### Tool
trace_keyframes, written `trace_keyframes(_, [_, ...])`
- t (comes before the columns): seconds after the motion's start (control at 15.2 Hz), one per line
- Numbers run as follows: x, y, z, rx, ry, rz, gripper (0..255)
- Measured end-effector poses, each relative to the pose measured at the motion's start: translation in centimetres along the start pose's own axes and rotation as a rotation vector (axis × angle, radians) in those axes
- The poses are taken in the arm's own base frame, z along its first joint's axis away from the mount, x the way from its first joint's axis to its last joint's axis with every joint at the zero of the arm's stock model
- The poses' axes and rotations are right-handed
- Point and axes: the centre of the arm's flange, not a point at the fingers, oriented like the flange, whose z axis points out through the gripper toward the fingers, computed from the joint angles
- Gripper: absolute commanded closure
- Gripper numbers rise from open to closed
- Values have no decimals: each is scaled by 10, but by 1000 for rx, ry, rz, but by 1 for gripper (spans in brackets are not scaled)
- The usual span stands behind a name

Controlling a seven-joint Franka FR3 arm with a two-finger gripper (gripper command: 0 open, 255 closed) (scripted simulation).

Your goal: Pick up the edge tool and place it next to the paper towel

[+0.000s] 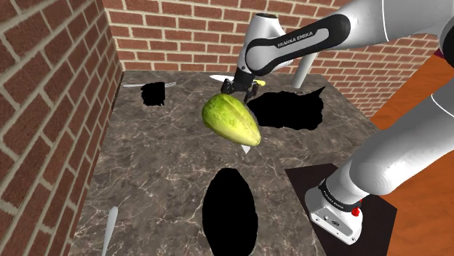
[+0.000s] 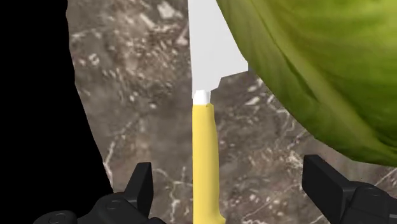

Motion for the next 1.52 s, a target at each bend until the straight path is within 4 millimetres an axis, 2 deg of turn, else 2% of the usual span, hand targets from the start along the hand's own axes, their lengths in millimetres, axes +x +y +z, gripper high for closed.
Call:
trace_keyframes(0.46, [5,2,26,14,16,12,0])
trace_keyframes(0.86, [4,2,29,16,18,12,0])
trace_keyframes(0.92, [5,2,30,14,15,12,255])
trace_keyframes(1.12, [9,-1,30,12,12,11,255])
trace_keyframes(1.52, [3,-5,32,-4,-11,11,255])
